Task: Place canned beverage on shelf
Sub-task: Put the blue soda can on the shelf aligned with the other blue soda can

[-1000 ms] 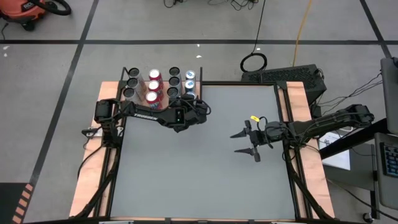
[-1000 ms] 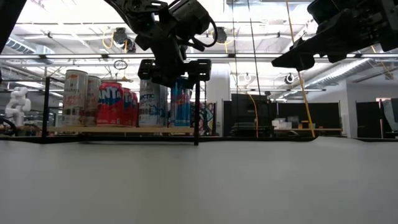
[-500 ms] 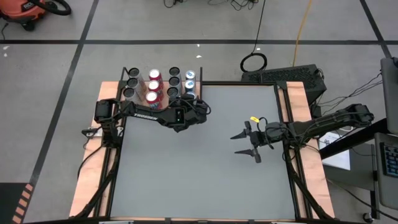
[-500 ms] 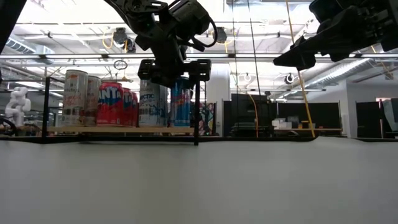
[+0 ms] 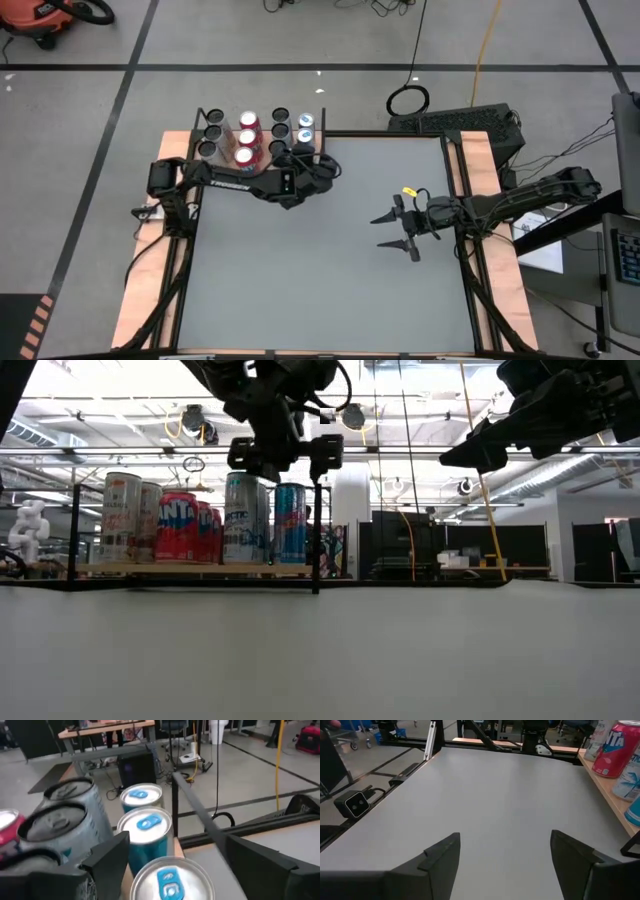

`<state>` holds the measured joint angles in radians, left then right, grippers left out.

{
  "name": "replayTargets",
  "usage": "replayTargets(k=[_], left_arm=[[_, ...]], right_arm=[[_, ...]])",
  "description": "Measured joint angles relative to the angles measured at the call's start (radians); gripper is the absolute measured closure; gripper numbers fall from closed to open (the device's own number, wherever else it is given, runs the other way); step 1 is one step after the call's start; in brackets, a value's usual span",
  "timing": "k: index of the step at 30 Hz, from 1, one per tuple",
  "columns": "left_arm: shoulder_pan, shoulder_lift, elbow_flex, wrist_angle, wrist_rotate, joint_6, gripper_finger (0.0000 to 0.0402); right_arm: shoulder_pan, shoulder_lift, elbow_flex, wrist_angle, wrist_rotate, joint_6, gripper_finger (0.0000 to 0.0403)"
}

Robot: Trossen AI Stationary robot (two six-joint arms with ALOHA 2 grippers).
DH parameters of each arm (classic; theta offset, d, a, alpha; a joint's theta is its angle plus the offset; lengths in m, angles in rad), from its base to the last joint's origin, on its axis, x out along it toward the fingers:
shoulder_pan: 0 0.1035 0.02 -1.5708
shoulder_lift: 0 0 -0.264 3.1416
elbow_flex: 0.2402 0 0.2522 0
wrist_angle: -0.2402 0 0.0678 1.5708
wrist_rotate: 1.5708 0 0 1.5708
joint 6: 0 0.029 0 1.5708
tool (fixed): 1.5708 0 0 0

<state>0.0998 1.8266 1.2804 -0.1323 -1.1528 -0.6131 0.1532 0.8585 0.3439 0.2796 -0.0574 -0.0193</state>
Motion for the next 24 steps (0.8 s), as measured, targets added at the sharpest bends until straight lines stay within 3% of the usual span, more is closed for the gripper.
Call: replayTargets(k=[9,13,16,19,24], left_arm=[[-0.026,-0.028,0.131,-0.034,-0.026,0.187,0.0075],[-0.075,-0.062,0.15,-0.047,0.016,0.234,0.0081],[-0.119,-0.062,0.148,-0.168,0.063,0.129,0.0091],[-0.17,-0.068,0.127,-0.302,0.07,-0.077,0.0106],[-0.302,-0.065,0.047,-0.34,-0.013,-0.31,0.0134]], right_arm=[[0.002,0.0,0.0,0.0,0.0,0.01,0.0161],[0.002,0.0,0.0,-0.001,0.001,-0.002,0.0161],[0.002,0.0,0.0,0.006,0.003,-0.019,0.0161],[0.001,-0.004,0.0,0.009,0.003,-0.028,0.0161],[0.001,-0.014,0.0,0.006,0.003,-0.034,0.0161]])
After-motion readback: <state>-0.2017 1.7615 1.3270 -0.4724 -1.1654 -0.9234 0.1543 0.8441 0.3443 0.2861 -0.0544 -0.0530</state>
